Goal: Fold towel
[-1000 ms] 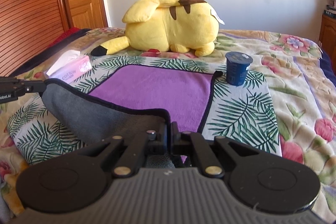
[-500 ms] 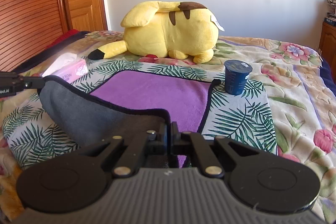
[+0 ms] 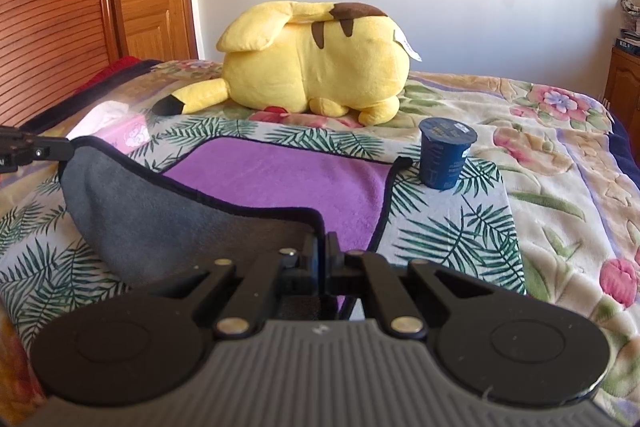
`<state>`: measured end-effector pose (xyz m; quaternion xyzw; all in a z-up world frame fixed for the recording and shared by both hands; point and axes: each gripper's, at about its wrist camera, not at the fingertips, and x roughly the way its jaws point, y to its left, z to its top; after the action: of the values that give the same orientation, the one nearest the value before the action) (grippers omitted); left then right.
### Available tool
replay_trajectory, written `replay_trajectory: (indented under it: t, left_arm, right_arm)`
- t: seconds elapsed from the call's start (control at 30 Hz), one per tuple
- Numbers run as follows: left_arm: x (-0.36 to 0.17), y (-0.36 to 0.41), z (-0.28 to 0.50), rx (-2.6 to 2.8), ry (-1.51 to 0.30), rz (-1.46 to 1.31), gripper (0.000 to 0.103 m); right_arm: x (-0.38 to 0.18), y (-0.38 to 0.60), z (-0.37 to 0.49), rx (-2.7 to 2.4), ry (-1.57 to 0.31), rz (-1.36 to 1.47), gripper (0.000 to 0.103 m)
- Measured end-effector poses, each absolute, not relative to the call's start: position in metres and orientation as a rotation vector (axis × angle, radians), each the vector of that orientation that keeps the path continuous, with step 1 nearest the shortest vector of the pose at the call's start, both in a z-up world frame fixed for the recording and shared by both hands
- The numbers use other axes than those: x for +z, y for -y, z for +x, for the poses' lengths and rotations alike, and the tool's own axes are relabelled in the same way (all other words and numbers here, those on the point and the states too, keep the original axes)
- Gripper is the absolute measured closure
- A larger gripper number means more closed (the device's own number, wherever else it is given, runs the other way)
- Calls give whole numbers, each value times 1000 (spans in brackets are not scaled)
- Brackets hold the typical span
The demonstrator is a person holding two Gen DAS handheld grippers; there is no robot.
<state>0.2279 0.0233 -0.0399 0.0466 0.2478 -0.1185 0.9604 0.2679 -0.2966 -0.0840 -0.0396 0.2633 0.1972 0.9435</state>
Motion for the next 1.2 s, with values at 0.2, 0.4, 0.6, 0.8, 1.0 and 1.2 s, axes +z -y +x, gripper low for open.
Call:
replay_trajectory:
  t: [0.2, 0.4, 0.6, 0.8, 1.0, 1.2]
  left_arm:
    - [-36, -24, 235, -242, -488, 90, 103]
    - [-27, -20, 241, -247, -465, 105, 103]
    - [-23, -18, 246, -241, -443, 118, 103]
    - [-18, -18, 252, -239, -438, 110, 103]
    - [-10, -15, 261, -246, -430, 118, 103]
    - [-8, -11, 272, -244, -427, 121, 103]
  right_arm:
    - [-76, 299, 271, 411, -491, -34, 100]
    - [-65, 294, 272, 413, -453, -51, 100]
    - [-59, 291, 275, 403, -434, -74, 100]
    - [-50, 289, 278, 404, -413, -89, 100]
    - [-43, 287, 285, 401, -401, -106, 100]
    - [-41, 287, 291, 389, -394, -134, 100]
